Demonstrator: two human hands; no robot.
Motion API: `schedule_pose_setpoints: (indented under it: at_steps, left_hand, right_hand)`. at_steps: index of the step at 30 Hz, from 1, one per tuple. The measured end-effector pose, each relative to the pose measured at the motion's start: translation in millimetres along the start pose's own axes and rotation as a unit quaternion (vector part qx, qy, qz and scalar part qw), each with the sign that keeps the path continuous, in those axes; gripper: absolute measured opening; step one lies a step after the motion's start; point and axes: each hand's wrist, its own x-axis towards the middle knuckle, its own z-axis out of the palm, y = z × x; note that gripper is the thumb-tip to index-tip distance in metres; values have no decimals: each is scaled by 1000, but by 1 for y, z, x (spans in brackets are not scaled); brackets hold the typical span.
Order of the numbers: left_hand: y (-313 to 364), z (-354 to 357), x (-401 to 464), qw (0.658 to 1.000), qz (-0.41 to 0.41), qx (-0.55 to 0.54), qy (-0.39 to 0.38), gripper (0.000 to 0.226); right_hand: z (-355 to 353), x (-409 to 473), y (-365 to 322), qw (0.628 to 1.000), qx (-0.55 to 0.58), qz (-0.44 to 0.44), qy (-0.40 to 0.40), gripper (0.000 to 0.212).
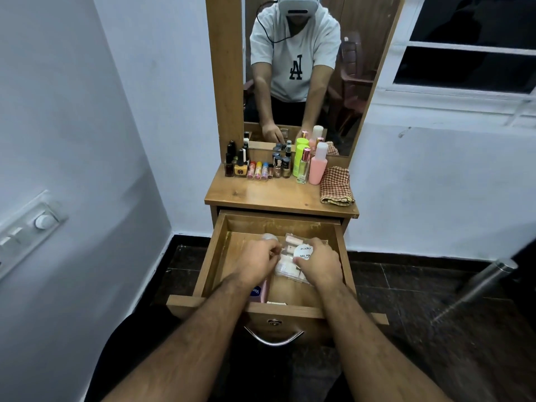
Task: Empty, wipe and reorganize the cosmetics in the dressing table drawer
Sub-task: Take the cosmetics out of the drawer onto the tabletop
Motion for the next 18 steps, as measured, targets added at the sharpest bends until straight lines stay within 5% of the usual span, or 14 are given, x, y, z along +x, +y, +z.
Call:
schedule_pose_setpoints:
  at_steps: [4,18]
  left_hand:
    - [-1,7,4,998,24,37,-36,37]
    - [3,26,32,987,-146,-8,-65,28]
  right_hand:
    - [7,2,0,999,0,9,-52,74]
    - [-1,10,7,992,111,61,-26,58]
